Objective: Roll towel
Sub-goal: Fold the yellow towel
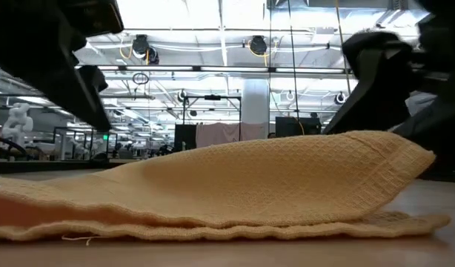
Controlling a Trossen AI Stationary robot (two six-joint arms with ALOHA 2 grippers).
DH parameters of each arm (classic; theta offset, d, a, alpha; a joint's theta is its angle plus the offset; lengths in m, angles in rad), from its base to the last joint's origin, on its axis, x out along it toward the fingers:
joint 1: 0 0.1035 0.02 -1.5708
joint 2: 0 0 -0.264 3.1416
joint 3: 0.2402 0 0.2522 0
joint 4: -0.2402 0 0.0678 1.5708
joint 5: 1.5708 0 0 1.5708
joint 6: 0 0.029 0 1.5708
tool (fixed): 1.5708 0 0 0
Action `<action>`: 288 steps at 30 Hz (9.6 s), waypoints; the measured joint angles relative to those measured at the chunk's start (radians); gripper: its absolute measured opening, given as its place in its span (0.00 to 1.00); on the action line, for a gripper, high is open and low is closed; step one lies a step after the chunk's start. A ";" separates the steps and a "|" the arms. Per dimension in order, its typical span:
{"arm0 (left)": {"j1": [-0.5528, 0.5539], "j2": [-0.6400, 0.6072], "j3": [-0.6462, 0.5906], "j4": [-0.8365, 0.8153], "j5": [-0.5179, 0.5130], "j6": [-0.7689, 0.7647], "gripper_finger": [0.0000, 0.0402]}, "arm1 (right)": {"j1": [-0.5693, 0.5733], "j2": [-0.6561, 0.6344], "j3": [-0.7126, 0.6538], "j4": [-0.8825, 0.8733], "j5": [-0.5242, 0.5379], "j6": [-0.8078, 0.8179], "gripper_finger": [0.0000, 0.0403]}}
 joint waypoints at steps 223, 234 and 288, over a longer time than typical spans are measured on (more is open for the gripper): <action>-0.053 0.022 -0.130 -0.136 -0.289 -0.208 0.53 | -0.326 -0.101 -0.149 0.138 -0.332 -0.857 0.33; -0.053 0.022 -0.130 -0.119 -0.280 -0.202 0.53 | -0.344 -0.086 -0.149 0.172 -0.378 -0.904 0.33; -0.052 0.022 -0.129 -0.123 -0.266 -0.201 0.53 | -0.396 -0.160 -0.152 0.048 -0.520 -0.876 0.02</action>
